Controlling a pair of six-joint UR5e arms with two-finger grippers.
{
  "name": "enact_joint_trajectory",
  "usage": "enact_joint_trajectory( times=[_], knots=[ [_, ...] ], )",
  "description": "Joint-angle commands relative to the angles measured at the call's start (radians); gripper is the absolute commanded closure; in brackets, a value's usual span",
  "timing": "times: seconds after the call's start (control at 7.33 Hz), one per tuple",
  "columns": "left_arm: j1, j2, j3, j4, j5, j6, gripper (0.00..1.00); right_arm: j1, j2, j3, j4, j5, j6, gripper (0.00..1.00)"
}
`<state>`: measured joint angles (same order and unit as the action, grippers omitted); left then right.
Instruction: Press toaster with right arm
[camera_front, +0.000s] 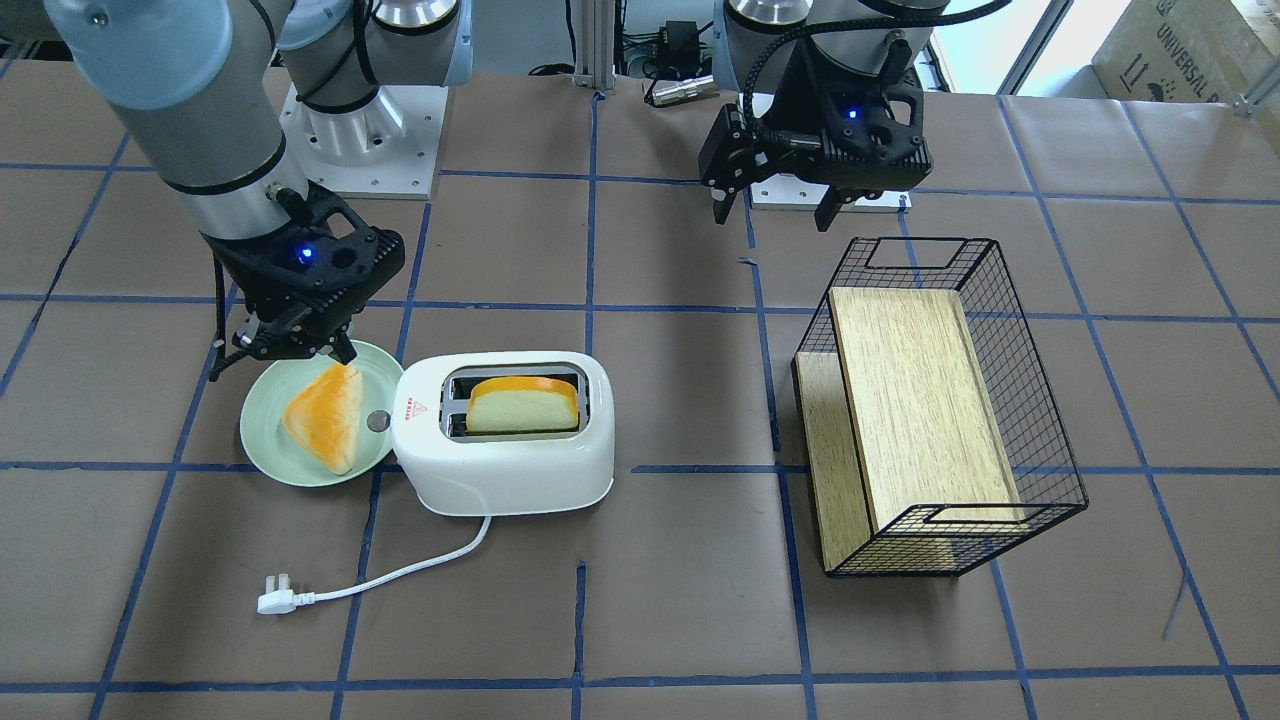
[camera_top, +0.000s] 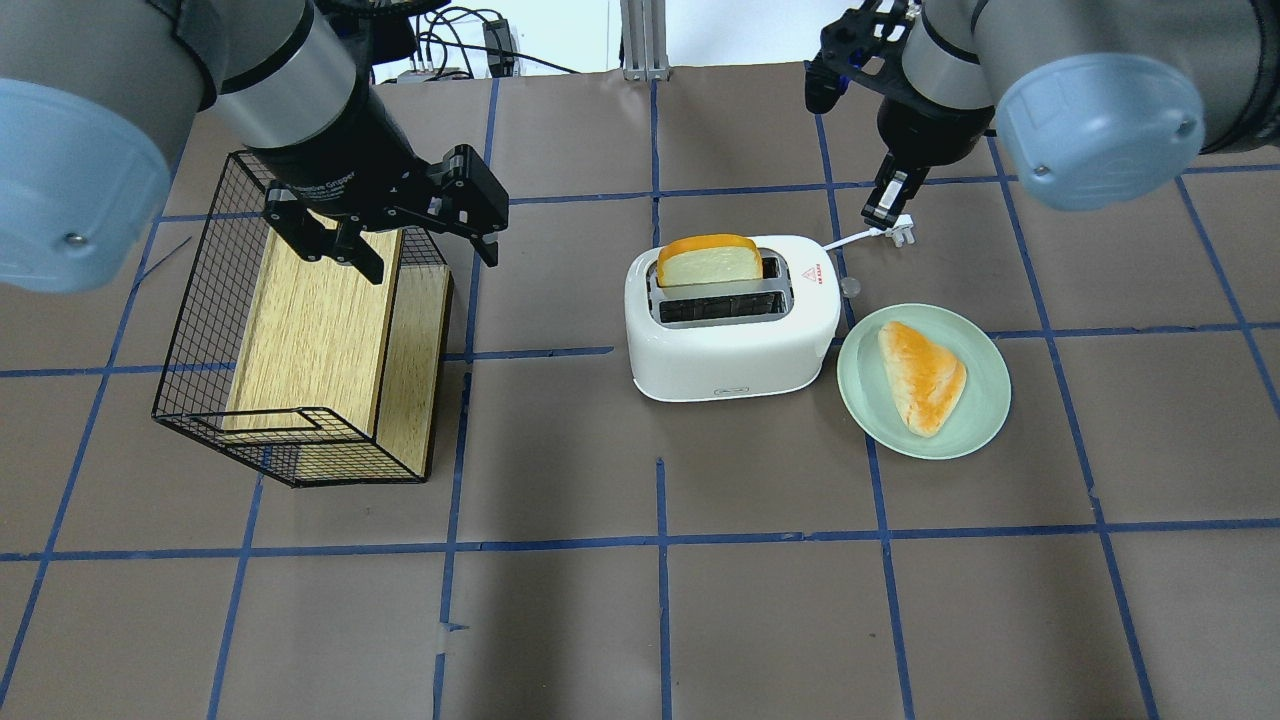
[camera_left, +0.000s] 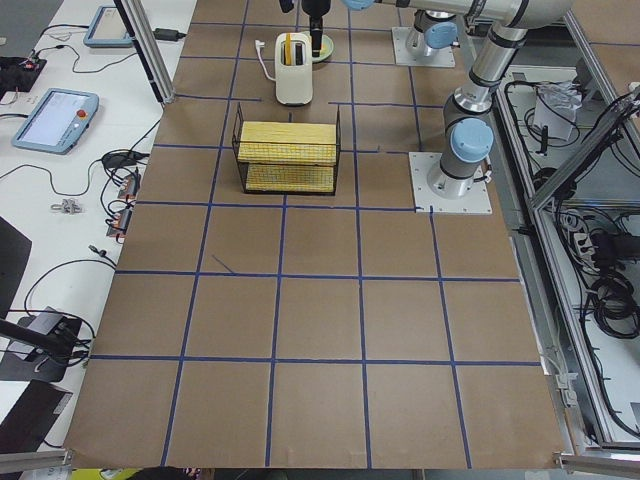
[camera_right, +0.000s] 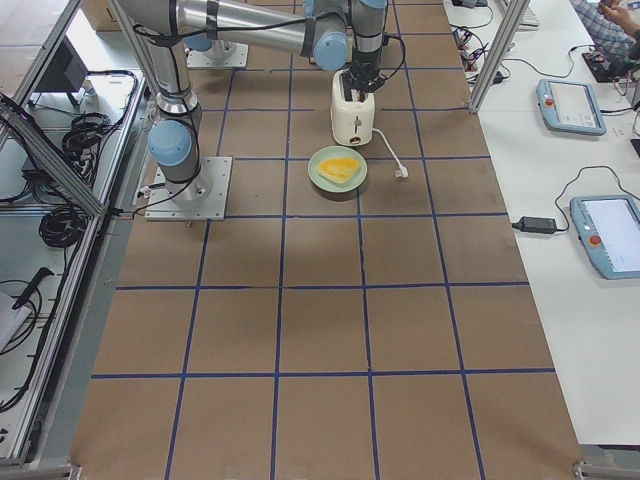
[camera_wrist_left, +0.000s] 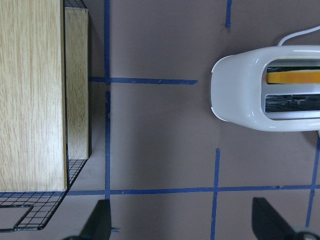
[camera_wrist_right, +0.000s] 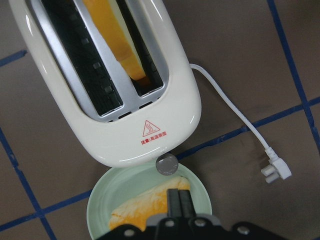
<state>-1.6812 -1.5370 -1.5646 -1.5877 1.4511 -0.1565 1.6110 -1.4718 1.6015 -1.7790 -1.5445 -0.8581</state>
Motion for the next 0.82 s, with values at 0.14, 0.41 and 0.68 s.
enact_joint_trajectory(
  times=[0.14,0.41,0.68],
  knots=[
    [0.000,0.000,0.000,0.000,0.000,0.000,0.00,0.000,-0.073,-0.008,0.079,-0.009,0.521,0.92],
    [0.000,0.000,0.000,0.000,0.000,0.000,0.00,-0.013,-0.114,-0.011,0.224,-0.010,0.702,0.91],
    [0.000,0.000,0.000,0.000,0.000,0.000,0.00,-0.011,-0.114,-0.024,0.240,-0.011,0.772,0.91]
  ],
)
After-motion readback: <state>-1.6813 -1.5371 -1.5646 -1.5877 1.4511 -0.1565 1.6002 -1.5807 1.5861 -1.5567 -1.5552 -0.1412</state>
